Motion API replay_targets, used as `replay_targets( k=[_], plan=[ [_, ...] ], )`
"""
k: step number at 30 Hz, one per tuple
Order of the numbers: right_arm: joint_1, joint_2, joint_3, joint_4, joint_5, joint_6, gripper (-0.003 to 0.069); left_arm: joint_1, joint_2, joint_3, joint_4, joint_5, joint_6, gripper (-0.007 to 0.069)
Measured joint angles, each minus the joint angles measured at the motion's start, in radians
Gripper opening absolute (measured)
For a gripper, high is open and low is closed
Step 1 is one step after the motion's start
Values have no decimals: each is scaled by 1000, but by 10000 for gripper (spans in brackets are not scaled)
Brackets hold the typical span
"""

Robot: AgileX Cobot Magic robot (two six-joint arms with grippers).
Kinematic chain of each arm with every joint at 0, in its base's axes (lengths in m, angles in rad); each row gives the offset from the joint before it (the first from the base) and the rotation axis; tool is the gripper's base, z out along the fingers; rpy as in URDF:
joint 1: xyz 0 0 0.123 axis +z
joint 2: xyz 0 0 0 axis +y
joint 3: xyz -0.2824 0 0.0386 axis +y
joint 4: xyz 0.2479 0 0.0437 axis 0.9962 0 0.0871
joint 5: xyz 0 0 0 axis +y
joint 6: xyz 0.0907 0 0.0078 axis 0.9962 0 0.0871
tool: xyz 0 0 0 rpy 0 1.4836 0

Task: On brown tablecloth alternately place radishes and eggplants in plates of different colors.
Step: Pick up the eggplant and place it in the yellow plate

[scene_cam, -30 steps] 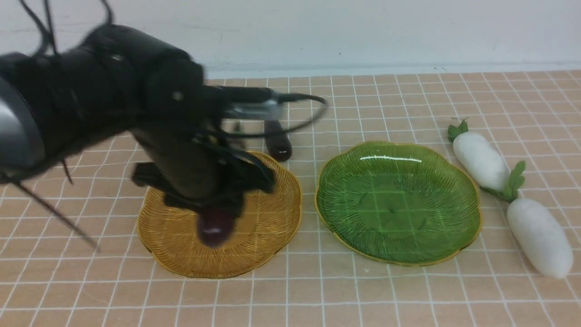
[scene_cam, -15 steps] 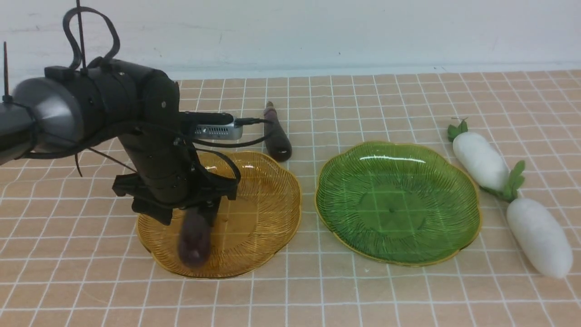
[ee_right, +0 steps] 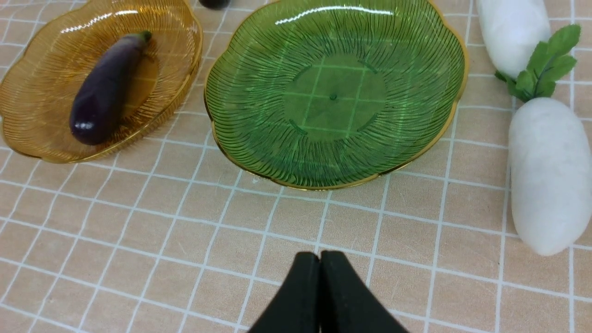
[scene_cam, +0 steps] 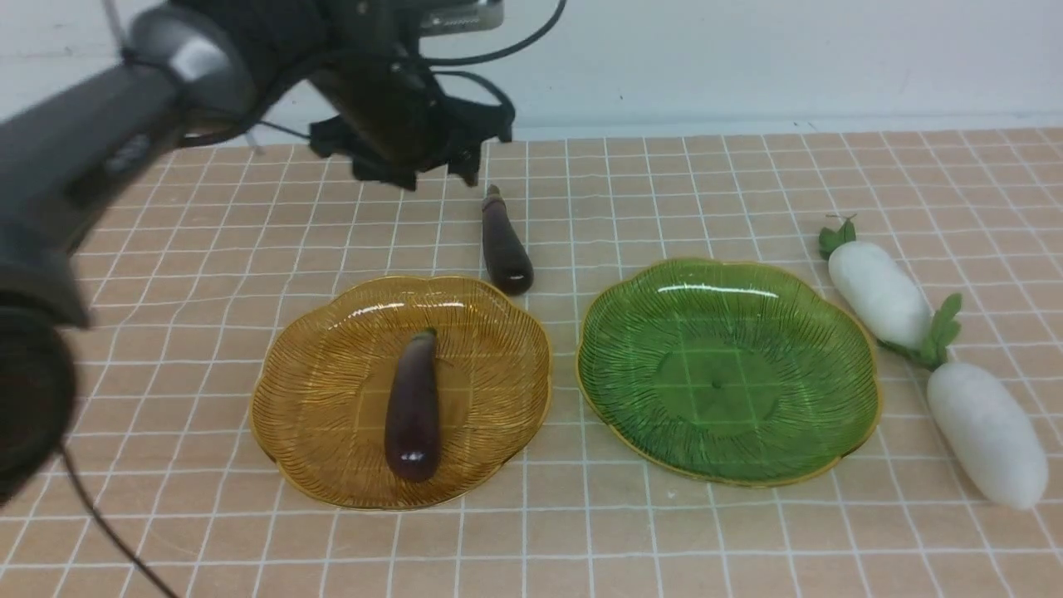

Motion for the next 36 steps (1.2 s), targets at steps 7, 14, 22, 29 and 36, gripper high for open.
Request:
replay_targets(
  k=[7,14,22,29,36],
  plan=[
    [0,0,0,0,8,0,-11,0,209,-222,0,-7,0,463],
    [0,0,0,-25,8,0,-11,0,338,-288,-19,-27,0,484],
    [0,0,0,-100,20,0,-11,0,406,-295,-115,-63,0,455],
    [0,4,-9,-129,23,23,-11,7,389,-380,-130,21,15,284],
    [0,174,-256,-359,244,201,-11,38,183,-616,-88,317,155,280]
  ],
)
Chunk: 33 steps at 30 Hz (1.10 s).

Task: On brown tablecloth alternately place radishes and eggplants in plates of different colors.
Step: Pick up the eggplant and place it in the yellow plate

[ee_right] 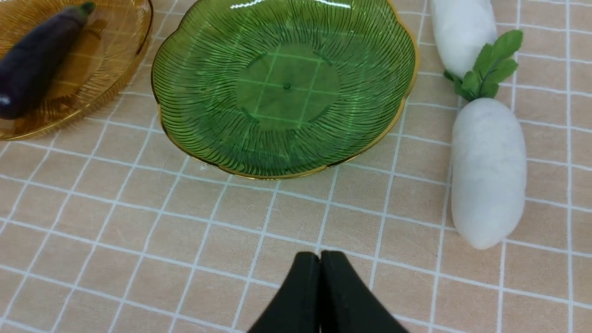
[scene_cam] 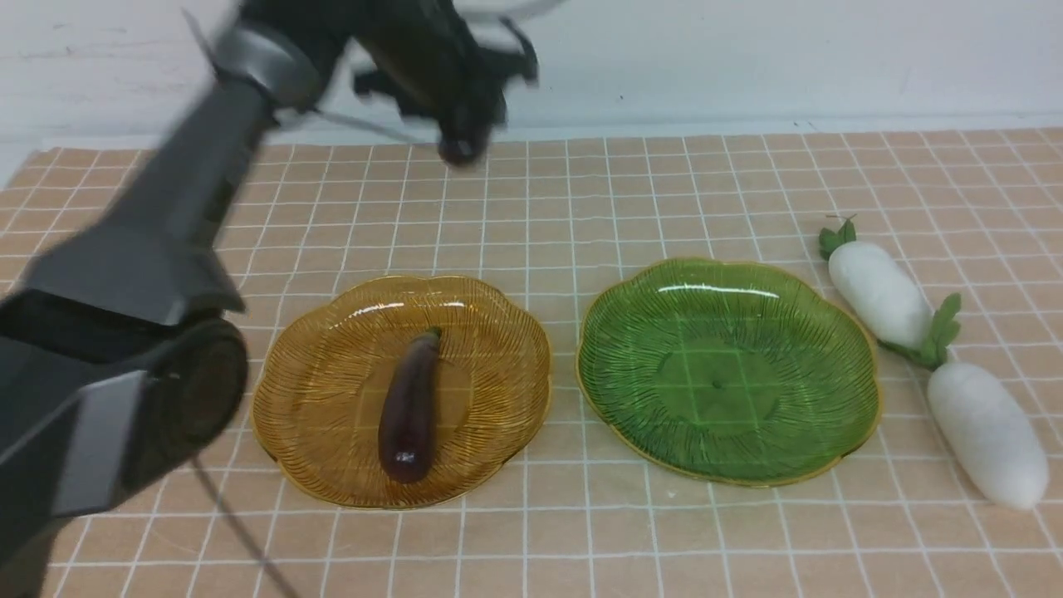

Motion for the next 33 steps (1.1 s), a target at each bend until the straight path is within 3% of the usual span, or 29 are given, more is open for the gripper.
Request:
replay_targets(
  k=[4,10,13,14,15,17,18,22,26,33],
  plan=[
    [-20,122,-131,-45,44,2,-15,10,-74,-5,-5,18,47,280],
    [-116,254,-229,-18,54,-44,-15,17,-198,167,-72,26,97,280],
    [-247,333,-246,75,61,-113,-15,17,-379,474,-33,24,116,279],
    [-256,333,-246,75,61,-122,-15,17,-379,474,-33,24,116,279],
    [-324,365,-247,151,56,-162,-15,23,-495,699,0,24,107,279],
    [-370,393,-247,227,40,-197,-15,28,-543,796,7,24,107,279],
    [-441,435,-247,336,-8,-276,-15,39,-616,975,12,23,121,279],
    [-489,561,-251,427,-79,-362,7,58,-703,1244,-2,-80,150,279],
    [-476,701,-251,415,-122,-385,113,72,-653,1335,6,-154,155,279],
    [-353,881,-251,244,-243,-391,466,103,-538,1340,-3,-217,155,284]
  ],
)
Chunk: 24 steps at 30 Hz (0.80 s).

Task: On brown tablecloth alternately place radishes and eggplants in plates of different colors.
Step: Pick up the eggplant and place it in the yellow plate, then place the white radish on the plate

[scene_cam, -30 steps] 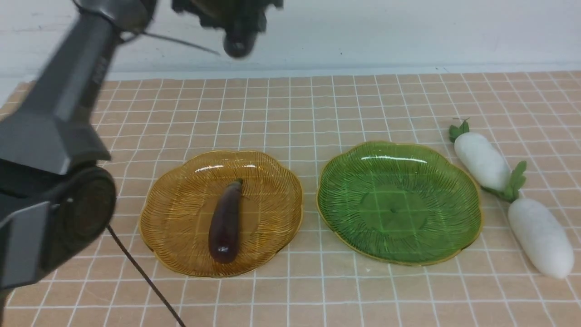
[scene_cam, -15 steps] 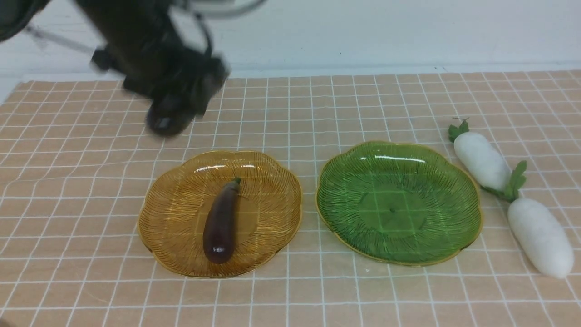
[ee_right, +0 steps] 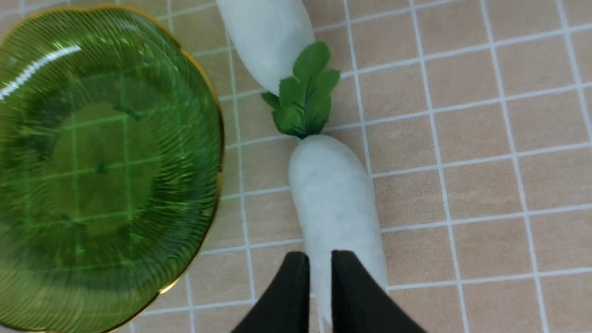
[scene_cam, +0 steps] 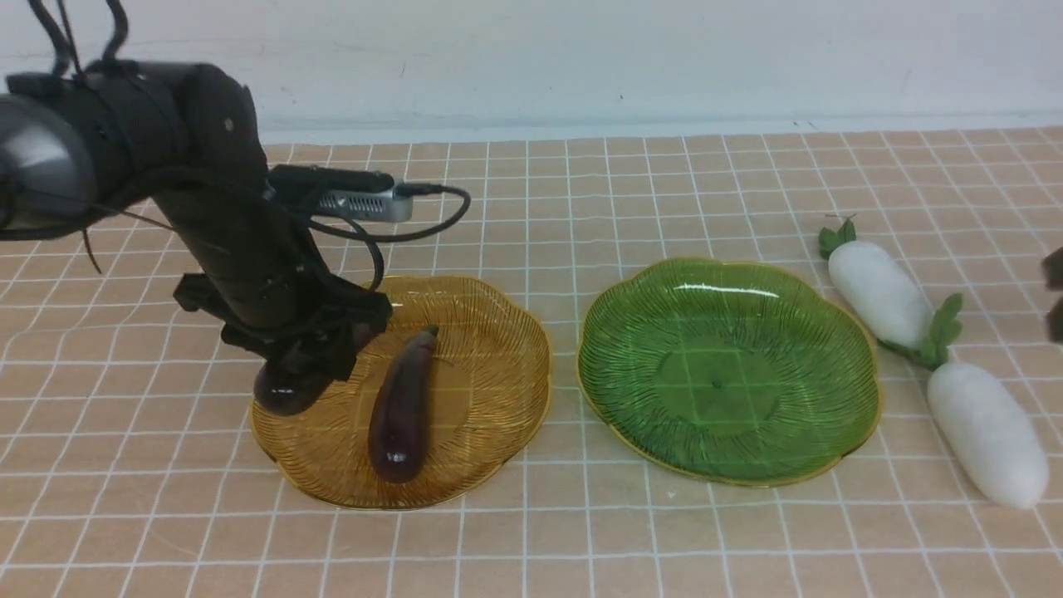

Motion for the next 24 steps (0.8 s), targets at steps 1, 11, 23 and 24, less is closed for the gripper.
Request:
replay_targets(
  k=[1,11,23,24],
  plan=[
    [14,23,-1,-14,-7,1,508,2,5,0,-3,0,0,286],
    [85,187,-1,-104,-29,75,653,8,31,0,-45,0,4,468],
    [85,189,-131,-97,201,221,462,8,21,-87,-47,111,5,412],
    [85,167,-149,-77,230,232,462,8,11,-96,-45,123,5,344]
  ],
)
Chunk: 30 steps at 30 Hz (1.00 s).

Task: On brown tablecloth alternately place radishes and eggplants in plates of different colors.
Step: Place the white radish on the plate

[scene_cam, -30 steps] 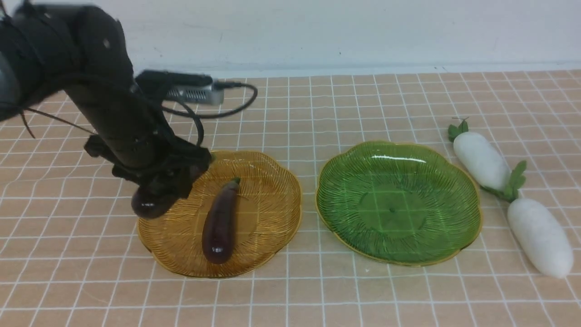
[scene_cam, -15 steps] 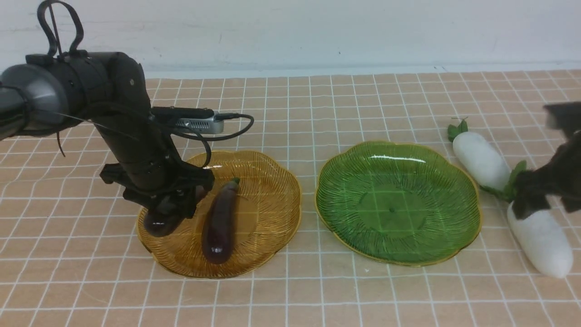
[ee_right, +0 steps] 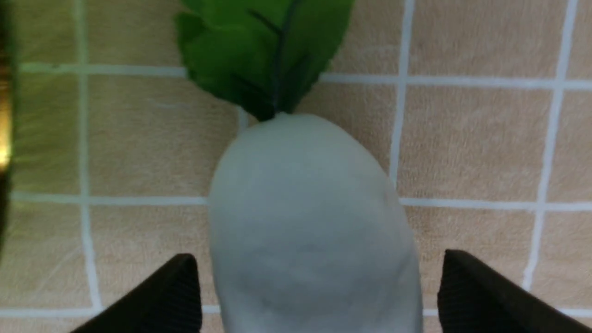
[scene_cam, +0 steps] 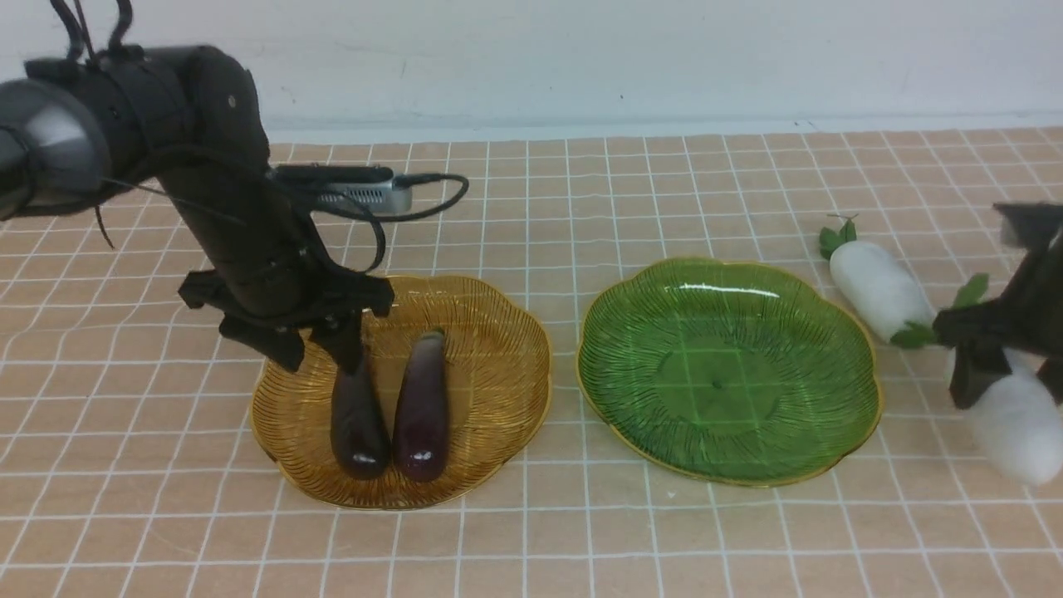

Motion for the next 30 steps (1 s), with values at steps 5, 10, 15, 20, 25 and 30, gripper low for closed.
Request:
replay_targets(
  k=[5,10,15,20,25,30],
  plan=[
    [77,-144,-42,243,-73,-50,462,0,-101,-11,-1,32,7,27],
    [211,-77,-45,420,-232,-241,462,0,-225,-11,-17,43,35,-3],
    [292,43,-45,474,-280,-282,464,0,-311,19,-18,48,46,-3],
    [297,62,-76,441,-264,-275,599,0,-328,68,-10,61,48,-3],
    [296,62,-244,220,-153,-208,652,0,-328,77,-8,74,48,-3],
    [168,73,-313,-82,-206,57,645,0,-330,77,-3,94,55,-3]
  ],
)
